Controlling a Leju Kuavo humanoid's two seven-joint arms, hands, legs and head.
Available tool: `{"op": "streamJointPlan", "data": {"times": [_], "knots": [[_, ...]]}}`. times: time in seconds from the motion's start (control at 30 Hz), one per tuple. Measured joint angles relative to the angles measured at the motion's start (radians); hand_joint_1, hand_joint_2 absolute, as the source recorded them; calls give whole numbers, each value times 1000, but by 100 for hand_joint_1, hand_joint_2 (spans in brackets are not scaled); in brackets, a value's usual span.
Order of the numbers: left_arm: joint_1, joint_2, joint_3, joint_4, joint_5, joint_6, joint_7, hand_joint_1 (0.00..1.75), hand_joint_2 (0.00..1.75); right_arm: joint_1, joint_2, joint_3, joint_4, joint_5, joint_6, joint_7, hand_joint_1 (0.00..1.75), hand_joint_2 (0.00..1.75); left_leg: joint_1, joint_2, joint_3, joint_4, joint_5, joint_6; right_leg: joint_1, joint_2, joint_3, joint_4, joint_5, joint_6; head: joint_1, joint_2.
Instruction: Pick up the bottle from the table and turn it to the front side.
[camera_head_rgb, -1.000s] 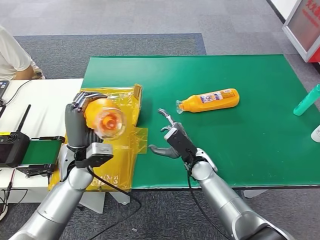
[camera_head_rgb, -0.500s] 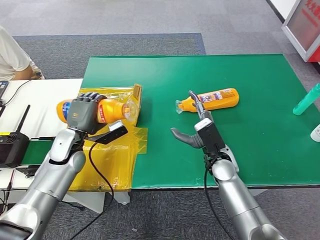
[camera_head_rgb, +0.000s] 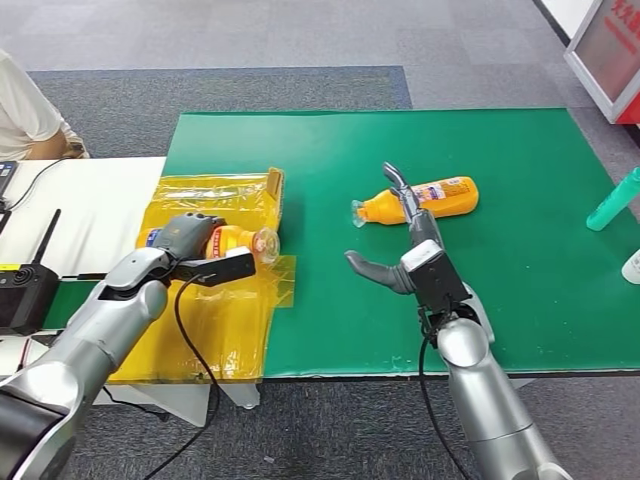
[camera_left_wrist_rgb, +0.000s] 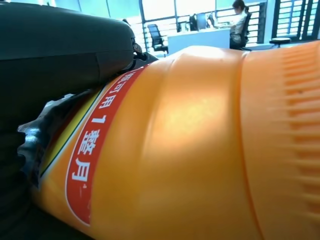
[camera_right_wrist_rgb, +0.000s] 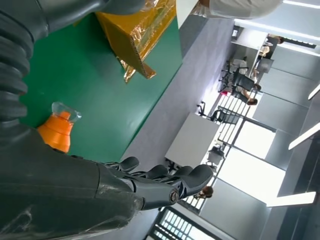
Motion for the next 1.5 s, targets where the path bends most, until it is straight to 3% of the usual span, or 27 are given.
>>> {"op": "streamJointPlan", "data": {"times": [0.17, 0.5, 0.7, 0.83, 1.5], "knots": [[-28, 1, -45, 30, -22, 15, 29, 175, 175, 2, 0, 0, -13, 3, 1, -4, 0, 175, 0, 0, 0, 0, 0, 0, 0, 0, 0, 0, 0, 0, 0, 0], [-21, -3, -54, 48, 153, -33, -99, 175, 175, -5, 0, 10, -21, -1, 11, -24, 0, 175, 0, 0, 0, 0, 0, 0, 0, 0, 0, 0, 0, 0, 0, 0], [-19, -11, -53, 48, 174, -35, -98, 175, 175, -17, 0, 26, -14, -7, 17, -31, 0, 175, 0, 0, 0, 0, 0, 0, 0, 0, 0, 0, 0, 0, 0, 0], [-19, -16, -57, 48, 166, -9, -67, 0, 175, -20, 0, 31, -11, -7, 17, -31, 0, 175, 0, 0, 0, 0, 0, 0, 0, 0, 0, 0, 0, 0, 0, 0], [7, -15, -65, 26, 195, 38, -62, 0, 175, -20, 0, 39, -9, -4, 16, -42, 0, 175, 0, 0, 0, 0, 0, 0, 0, 0, 0, 0, 0, 0, 0, 0]]}}
